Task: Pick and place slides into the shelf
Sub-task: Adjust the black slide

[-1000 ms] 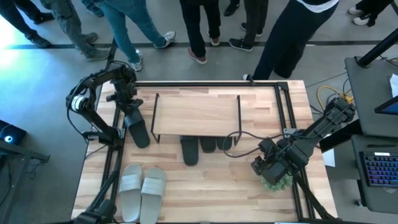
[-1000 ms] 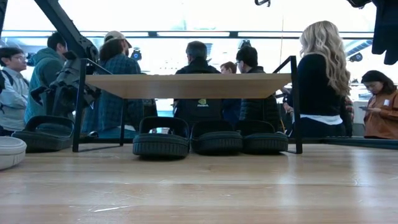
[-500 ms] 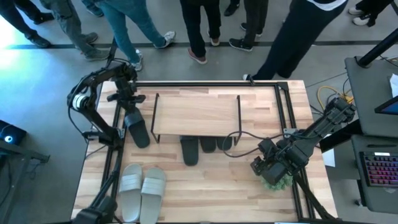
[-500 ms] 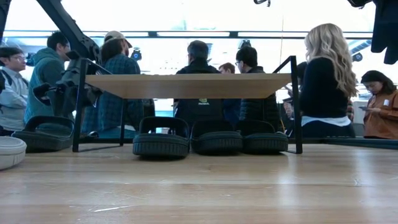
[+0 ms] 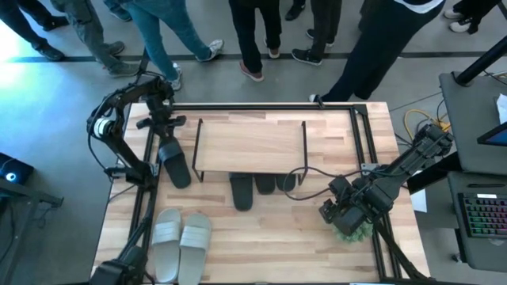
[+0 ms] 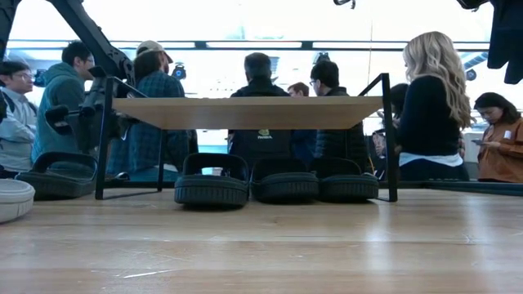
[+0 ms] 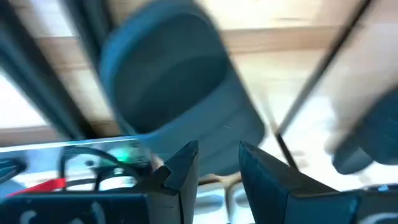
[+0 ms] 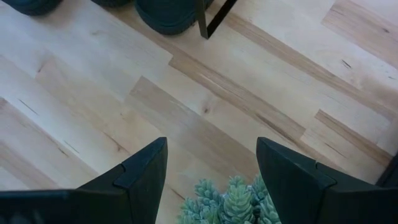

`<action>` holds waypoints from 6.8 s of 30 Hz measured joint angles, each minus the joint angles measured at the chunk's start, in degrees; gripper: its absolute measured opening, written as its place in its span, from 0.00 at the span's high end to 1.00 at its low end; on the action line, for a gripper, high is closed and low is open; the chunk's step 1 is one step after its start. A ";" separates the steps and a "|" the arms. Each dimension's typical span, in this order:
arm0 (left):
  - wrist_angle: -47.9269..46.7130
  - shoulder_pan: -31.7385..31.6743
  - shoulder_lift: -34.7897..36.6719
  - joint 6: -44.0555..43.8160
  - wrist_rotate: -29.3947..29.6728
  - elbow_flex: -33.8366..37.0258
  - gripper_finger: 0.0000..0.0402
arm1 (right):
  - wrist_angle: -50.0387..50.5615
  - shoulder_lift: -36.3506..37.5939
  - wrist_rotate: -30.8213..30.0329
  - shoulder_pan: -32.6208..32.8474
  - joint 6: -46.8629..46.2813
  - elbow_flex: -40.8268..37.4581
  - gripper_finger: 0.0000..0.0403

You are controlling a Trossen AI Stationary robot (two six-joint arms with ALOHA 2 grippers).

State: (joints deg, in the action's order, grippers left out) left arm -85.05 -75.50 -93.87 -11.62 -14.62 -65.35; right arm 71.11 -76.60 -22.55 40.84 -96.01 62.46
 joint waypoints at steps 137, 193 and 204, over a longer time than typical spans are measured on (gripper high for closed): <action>19.42 17.44 21.61 -75.11 14.42 7.81 0.98 | 0.18 0.02 -2.58 -1.50 4.52 0.00 0.41; 9.35 35.48 15.01 -97.91 21.17 18.60 0.98 | 0.42 0.02 1.61 -1.49 5.97 0.96 0.41; 24.08 31.11 19.77 -98.69 24.60 19.94 0.98 | 0.20 0.02 1.96 -1.49 5.23 0.96 0.41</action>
State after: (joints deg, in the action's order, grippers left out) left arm -60.97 -44.40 -74.10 -110.30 9.98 -45.41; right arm 71.31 -76.58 -20.59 39.35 -90.77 63.42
